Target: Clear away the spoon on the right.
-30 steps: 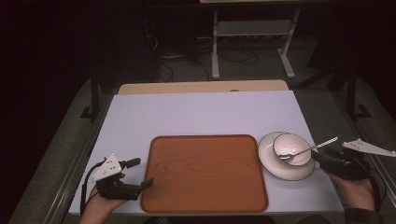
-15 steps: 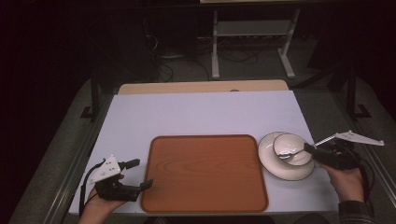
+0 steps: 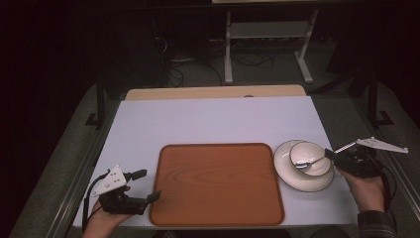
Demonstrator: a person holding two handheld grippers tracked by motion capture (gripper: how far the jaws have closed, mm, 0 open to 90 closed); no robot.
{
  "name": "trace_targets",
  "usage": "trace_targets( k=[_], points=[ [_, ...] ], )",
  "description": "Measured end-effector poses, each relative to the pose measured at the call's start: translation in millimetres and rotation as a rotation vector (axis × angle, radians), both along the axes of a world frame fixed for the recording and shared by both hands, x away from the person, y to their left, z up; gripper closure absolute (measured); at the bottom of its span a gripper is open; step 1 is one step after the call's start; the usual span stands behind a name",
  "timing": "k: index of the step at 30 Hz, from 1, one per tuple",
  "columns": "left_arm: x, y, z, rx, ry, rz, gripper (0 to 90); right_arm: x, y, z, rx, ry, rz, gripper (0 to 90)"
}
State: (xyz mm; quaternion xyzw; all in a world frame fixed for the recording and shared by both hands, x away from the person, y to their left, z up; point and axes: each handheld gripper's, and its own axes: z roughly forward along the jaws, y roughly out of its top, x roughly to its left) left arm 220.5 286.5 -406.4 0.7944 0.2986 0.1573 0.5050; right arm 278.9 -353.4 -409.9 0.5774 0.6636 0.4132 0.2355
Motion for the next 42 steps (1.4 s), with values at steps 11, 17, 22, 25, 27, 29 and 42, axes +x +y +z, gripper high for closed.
trace_targets(
  k=[11, 17, 22, 25, 27, 29, 42],
  points=[
    [0.7, 3.9, -0.8, 0.0, 0.005, 0.01, 13.8, -4.3, 0.5, 7.2, -0.032, -0.043, -0.012, 65.7],
    [1.0, 7.4, -0.3, 0.01, 0.009, 0.022, 13.5, -5.6, 2.5, 11.5, -0.049, -0.066, -0.007, 68.6],
    [1.3, 9.8, 0.3, 0.02, 0.01, 0.029, 13.1, -7.0, 4.3, 15.9, -0.058, -0.09, 0.001, 71.4],
    [1.6, 9.8, 0.1, 0.03, 0.008, 0.034, 12.8, -7.5, 5.4, 18.8, -0.053, -0.102, 0.01, 73.4],
    [1.6, 9.4, 0.0, 0.033, 0.01, 0.034, 12.8, -8.0, 5.8, 20.6, -0.049, -0.112, 0.014, 75.1],
    [1.7, 9.2, -0.2, 0.037, 0.012, 0.032, 12.9, -8.5, 6.1, 22.9, -0.047, -0.127, 0.016, 76.8],
    [1.6, 11.8, 1.1, 0.028, 0.005, 0.043, 13.0, -7.8, 15.5, 38.4, -0.04, -0.203, 0.081, 86.9]
  ],
)
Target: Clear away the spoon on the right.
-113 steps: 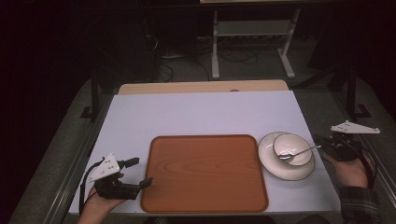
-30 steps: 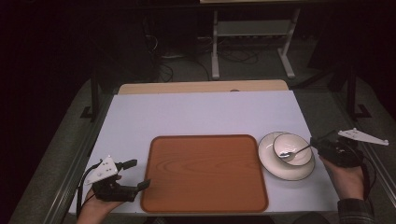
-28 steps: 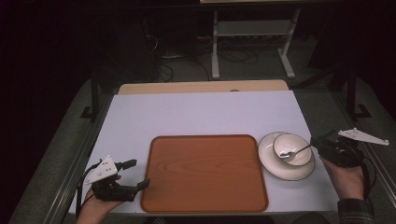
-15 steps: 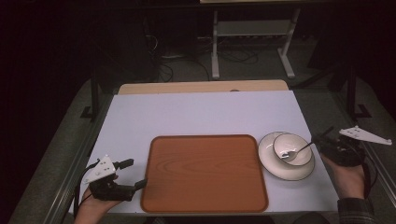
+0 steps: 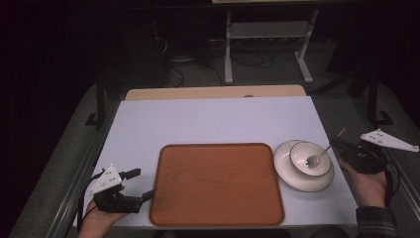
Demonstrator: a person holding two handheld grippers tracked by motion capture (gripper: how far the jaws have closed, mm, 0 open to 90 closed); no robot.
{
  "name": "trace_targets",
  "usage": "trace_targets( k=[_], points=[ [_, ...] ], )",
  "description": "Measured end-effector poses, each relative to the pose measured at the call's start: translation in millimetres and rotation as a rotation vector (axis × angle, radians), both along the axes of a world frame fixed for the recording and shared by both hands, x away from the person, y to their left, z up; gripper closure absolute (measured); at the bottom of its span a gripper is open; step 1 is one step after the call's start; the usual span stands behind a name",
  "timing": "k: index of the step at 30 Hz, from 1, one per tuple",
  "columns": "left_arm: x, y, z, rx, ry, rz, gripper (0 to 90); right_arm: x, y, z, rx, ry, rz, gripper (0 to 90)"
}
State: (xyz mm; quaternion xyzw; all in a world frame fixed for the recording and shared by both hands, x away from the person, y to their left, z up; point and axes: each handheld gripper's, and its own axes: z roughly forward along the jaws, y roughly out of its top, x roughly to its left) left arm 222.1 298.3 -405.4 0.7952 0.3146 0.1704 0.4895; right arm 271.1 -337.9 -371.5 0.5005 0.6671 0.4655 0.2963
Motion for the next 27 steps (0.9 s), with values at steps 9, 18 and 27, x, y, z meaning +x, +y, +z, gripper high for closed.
trace_targets(
  k=[9, 18, 27],
  points=[
    [0.0, 2.9, 0.1, -0.005, -0.003, 0.011, 12.9, 4.1, 6.4, 4.8, -0.003, -0.013, 0.041, 88.0],
    [-0.5, 2.5, 1.2, -0.006, -0.012, 0.008, 12.9, 7.4, 9.7, 13.0, 0.002, -0.033, 0.066, 87.9],
    [-0.4, 1.3, 1.0, 0.003, -0.013, 0.005, 12.6, 10.4, 13.3, 29.5, -0.028, -0.028, 0.075, 88.0]
  ],
)
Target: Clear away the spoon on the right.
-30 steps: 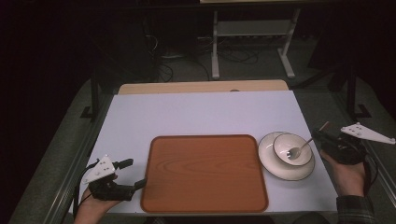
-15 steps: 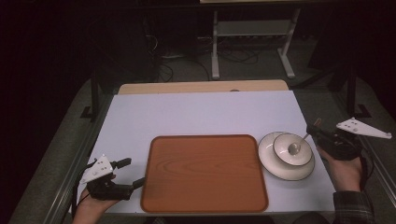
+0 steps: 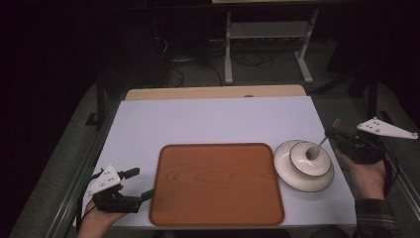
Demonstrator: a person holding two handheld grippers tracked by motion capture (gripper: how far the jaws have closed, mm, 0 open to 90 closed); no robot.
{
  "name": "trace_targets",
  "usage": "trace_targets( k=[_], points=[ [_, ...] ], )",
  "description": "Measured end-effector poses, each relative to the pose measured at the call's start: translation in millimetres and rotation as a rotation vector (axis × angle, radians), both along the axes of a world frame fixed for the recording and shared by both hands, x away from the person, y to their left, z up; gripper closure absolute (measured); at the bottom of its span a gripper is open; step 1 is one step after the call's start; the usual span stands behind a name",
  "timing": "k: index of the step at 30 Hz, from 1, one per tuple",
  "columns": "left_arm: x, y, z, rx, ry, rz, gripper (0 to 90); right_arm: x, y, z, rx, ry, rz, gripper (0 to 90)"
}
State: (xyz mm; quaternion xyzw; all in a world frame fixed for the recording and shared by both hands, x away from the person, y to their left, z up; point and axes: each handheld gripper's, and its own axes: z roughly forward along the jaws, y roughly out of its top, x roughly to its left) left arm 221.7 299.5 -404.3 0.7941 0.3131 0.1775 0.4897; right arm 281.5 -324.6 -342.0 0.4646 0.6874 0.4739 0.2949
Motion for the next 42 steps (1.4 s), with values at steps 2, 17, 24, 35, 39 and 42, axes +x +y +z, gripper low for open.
trace_targets(
  k=[2, 17, 24, 35, 39, 42],
  points=[
    [0.2, 0.1, -0.1, 0.004, 0.0, 0.001, 12.5, 1.1, 0.6, 3.7, -0.001, 0.001, 0.004, 88.0],
    [0.7, -1.2, -0.9, 0.015, -0.001, 0.001, 12.0, 2.3, 24.4, 34.6, -0.008, -0.02, 0.122, 88.0],
    [0.8, -0.7, -1.5, 0.009, 0.0, 0.004, 12.1, 4.8, 43.6, 37.9, -0.015, -0.01, 0.192, 88.0],
    [0.8, 0.1, -1.5, 0.008, -0.001, 0.004, 12.2, 9.5, 81.1, 34.2, -0.051, 0.018, 0.296, 88.0],
    [1.0, -0.1, -2.1, 0.005, 0.003, 0.004, 12.3, 11.5, 91.2, 29.4, -0.062, 0.033, 0.327, 88.0],
    [1.0, 0.2, -2.0, 0.004, 0.002, 0.005, 12.3, 13.5, 97.9, 24.8, -0.067, 0.049, 0.344, 88.0]
  ],
)
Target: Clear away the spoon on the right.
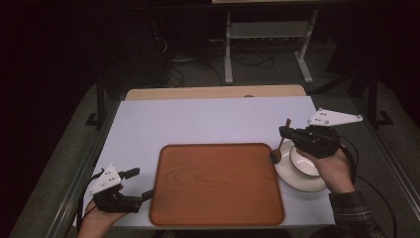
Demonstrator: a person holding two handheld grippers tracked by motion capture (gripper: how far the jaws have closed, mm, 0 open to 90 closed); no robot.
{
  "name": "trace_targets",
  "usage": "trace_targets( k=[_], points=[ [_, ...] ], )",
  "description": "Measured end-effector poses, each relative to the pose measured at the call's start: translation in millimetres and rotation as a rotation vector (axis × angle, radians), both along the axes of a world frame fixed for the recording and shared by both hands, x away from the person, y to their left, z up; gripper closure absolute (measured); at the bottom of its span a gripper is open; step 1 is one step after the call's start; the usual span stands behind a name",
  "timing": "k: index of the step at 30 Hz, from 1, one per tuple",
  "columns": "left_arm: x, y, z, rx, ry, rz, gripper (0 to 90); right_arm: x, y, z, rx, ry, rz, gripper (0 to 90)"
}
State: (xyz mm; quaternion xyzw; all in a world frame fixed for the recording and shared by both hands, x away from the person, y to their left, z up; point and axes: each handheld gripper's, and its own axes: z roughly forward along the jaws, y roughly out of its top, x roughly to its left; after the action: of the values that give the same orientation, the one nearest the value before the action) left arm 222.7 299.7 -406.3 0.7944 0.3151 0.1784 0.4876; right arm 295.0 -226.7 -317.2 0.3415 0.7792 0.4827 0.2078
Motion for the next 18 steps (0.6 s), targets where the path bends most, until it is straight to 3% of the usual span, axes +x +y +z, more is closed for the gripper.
trace_targets(
  k=[4, 18],
  points=[
    [0.6, 0.0, -0.6, -0.008, 0.005, 0.001, 12.4, 2.6, 9.4, -9.5, -0.007, 0.026, 0.024, 88.0],
    [0.5, -0.5, -2.0, -0.005, 0.011, -0.011, 12.5, 4.1, 41.8, -36.2, -0.144, 0.087, 0.083, 88.0]
  ],
)
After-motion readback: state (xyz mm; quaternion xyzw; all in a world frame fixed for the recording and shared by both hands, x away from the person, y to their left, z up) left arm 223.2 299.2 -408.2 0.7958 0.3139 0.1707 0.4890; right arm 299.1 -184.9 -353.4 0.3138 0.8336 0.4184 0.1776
